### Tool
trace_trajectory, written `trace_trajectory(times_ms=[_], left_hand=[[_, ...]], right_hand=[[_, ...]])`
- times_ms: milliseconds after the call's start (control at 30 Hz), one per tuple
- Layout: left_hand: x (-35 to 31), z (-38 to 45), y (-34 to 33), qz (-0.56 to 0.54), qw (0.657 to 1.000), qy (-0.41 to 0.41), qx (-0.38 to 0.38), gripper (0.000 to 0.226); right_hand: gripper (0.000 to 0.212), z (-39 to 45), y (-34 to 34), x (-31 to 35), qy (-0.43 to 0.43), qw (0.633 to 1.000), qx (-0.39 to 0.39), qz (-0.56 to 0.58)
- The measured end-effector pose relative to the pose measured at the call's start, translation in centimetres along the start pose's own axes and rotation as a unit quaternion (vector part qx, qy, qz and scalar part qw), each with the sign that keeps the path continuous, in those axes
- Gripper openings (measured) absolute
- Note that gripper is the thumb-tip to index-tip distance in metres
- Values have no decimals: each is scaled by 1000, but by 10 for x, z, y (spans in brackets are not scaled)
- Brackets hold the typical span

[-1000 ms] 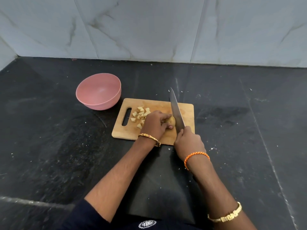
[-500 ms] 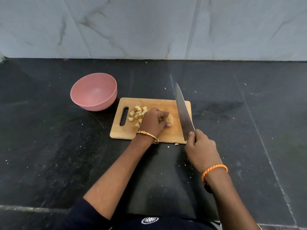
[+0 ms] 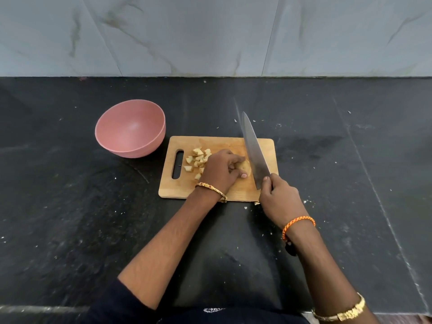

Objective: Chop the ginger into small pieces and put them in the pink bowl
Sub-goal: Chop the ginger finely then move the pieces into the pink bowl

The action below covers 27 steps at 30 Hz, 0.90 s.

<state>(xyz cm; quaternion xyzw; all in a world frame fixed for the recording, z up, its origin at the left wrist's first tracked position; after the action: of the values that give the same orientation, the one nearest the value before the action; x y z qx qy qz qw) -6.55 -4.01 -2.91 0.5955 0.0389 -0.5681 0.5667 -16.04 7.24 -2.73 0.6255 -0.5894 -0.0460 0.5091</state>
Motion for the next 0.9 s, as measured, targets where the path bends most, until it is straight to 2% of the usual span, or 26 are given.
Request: trace_trajectory(times_ms=[233,600,767,900], left_hand=[[0,-2,0,-15,1000,-8,-18,37],[5,-4,-1,-28,999,-13,-22,40],[7,-1,-1,-39,999,-7,-8,39],[10,0,-1,-40,999,2,-4,40]], right_hand=[[25,-1,-5,2,5,998,9,-57],[25,-48,-5,-41,-12,998,15,-62],[32,-62,15,-31,-6,999,-45,1],[33,-36,12,-10,8,997,-60,40]])
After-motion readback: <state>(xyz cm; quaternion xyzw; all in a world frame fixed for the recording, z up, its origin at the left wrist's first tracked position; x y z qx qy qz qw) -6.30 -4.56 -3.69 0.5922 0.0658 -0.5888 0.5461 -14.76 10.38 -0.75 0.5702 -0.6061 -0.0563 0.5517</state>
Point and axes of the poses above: each hand's wrist, its own z-axis towards the middle knuckle, its own y-axis out of the back of the hand, x = y × z, the point moved 6 cm from there along z, towards the middle knuckle, and after that the axes turned 15 degrees about -y, right-handed, at the moved point
